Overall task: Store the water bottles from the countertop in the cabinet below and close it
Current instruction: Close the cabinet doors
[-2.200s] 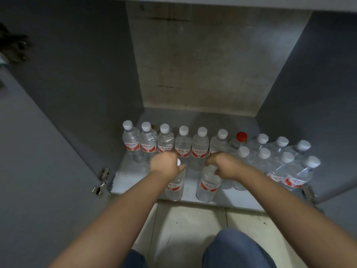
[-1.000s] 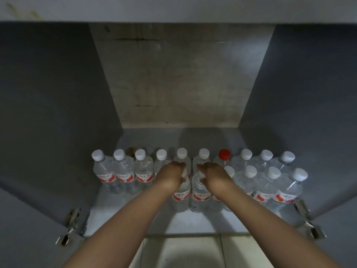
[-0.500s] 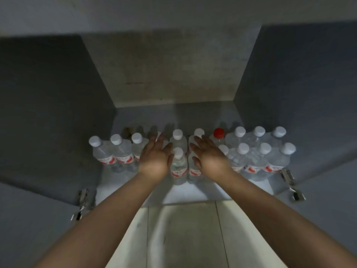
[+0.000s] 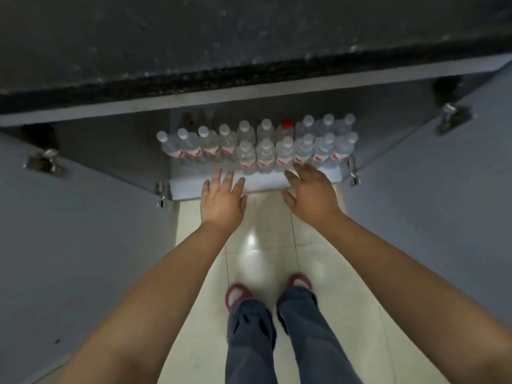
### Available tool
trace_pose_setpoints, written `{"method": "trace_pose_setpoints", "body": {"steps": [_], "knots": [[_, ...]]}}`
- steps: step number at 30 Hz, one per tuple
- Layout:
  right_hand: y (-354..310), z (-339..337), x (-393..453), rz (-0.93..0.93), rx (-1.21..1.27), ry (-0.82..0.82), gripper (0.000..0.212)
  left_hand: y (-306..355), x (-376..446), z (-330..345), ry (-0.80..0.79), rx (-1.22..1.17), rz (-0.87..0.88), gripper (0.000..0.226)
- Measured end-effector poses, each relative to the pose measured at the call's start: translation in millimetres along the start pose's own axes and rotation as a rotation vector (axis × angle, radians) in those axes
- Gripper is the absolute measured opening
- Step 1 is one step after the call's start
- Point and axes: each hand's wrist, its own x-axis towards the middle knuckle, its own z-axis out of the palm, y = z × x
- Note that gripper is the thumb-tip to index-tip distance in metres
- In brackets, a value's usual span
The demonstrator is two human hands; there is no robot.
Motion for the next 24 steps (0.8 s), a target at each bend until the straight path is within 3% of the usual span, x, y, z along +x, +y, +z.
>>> {"method": "trace_pose_setpoints", "body": {"steps": [8, 12, 15, 18, 20, 22, 24], "knots": [[64.8, -74.8, -158.4, 0.086, -0.065, -0.036, 0.045, 88.4, -124.6, -34.8, -0.063, -0.005, 0.004, 0.051], [102.6, -125.2, -221.7, -0.021, -0.205, 0.179, 0.042, 150.8, -162.1, -52.7, -0.038, -0.027, 0.055, 0.050], [137.5, -147.6, -257.6, 0.064, -0.254, 0.175, 0.051, 188.2, -181.4, -61.6, -0.006, -0.022, 0.112, 0.049], [162.6, -152.7, -282.9, 0.259, -0.149, 0.110, 0.067, 212.8, -193.8, -65.0, 0.001, 0.004, 0.141, 0.047], [172.5, -145.8, -295.4, 0.328, 0.078, -0.065, 0.075, 222.6, -199.5, -66.7, 0.003, 0.013, 0.145, 0.047], [168.7, -141.2, -299.0, 0.304, 0.274, -0.116, 0.078, 225.1, -204.0, -67.0, 0.011, 0.030, 0.146, 0.047], [157.3, -133.3, -296.8, 0.241, 0.219, -0.080, 0.077, 222.2, -209.2, -65.4, 0.016, 0.043, 0.128, 0.047]]}}
